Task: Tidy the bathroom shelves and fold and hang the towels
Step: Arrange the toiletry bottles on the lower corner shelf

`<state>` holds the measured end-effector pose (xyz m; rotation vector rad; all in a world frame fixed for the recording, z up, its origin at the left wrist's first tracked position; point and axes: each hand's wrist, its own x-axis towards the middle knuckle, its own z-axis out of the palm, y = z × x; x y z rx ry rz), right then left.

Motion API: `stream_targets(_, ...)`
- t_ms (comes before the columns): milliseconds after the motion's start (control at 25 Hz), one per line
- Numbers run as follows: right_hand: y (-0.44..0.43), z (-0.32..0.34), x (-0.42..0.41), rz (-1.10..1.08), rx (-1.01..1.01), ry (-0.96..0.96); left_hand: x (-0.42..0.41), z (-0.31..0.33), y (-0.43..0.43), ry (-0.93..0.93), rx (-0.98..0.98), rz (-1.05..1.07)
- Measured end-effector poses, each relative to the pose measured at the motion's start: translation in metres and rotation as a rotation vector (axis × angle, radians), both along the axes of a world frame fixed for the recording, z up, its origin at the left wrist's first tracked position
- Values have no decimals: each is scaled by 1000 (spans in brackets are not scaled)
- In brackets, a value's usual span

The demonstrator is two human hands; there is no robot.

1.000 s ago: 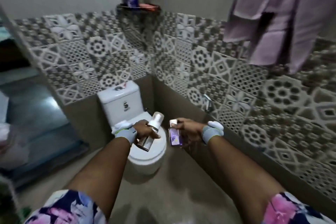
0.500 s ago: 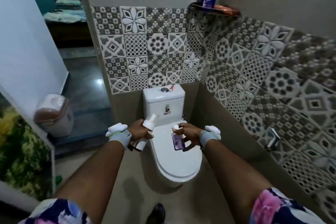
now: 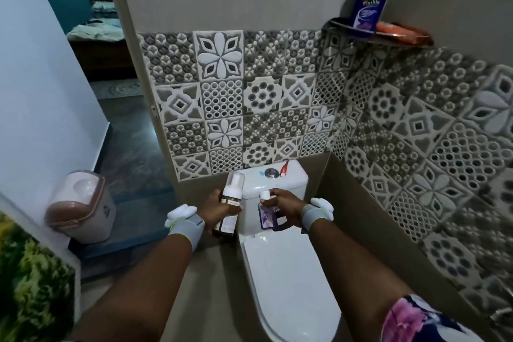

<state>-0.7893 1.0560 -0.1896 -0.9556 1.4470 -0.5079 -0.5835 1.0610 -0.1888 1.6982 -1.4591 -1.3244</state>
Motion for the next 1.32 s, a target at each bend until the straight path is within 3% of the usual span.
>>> stream_targets(200, -71, 39, -22, -125, -149, -18, -44, 54, -82, 32, -100, -137)
stream_targets(360, -132, 98, -75, -336, -436, -13, -104, 119, -173, -9, -280, -300)
stream_targets(680, -217, 254, -177, -749, -1004, 63, -219, 283, -305, 273, -667, -447)
stream_targets(1000, -249, 313, -245, -1046, -1118, 215, -291, 334, -373, 309, -811, -470)
stream_targets(1320, -262, 316, -286, -986, -1126, 355, -332, 320, -387, 257, -867, -475)
